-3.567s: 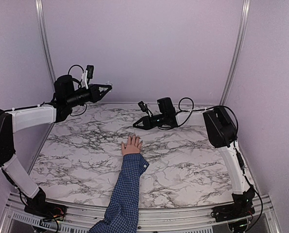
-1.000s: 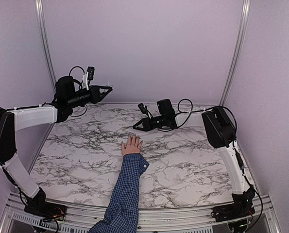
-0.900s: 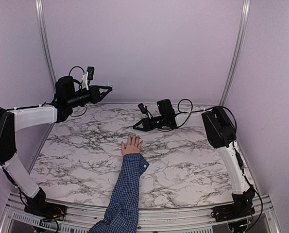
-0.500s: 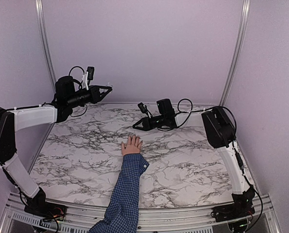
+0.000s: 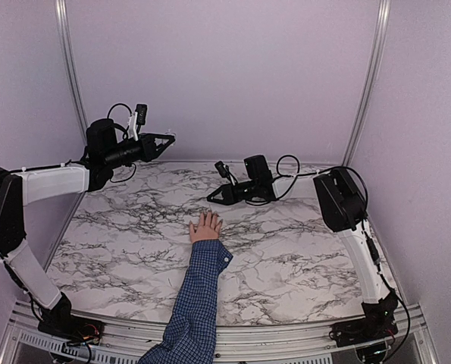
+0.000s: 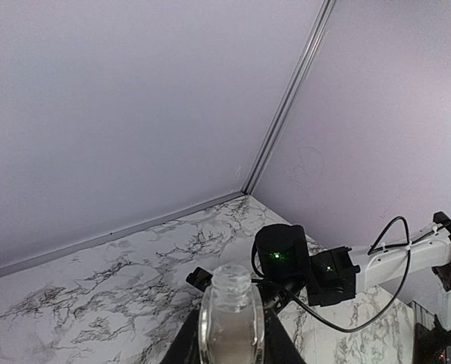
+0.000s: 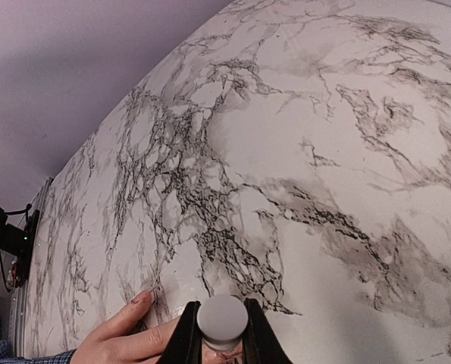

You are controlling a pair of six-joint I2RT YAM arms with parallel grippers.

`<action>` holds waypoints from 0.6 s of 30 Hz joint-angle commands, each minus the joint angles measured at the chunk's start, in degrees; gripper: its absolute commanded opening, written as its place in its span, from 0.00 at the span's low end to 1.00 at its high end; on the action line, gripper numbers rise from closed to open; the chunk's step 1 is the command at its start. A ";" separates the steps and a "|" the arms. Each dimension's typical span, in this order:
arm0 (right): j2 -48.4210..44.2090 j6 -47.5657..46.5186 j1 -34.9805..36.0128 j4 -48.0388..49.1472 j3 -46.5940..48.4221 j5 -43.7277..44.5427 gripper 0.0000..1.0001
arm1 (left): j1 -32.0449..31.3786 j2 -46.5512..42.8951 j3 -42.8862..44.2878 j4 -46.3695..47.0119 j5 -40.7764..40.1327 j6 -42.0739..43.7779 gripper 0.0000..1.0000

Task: Paint the nails
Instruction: Paint the hand on the nail.

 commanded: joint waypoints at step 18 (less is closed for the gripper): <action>1.23 -0.27 -0.03 -0.63 2.85 1.44 0.00 | 0.55 0.22 0.71 3.06 1.09 -0.36 0.00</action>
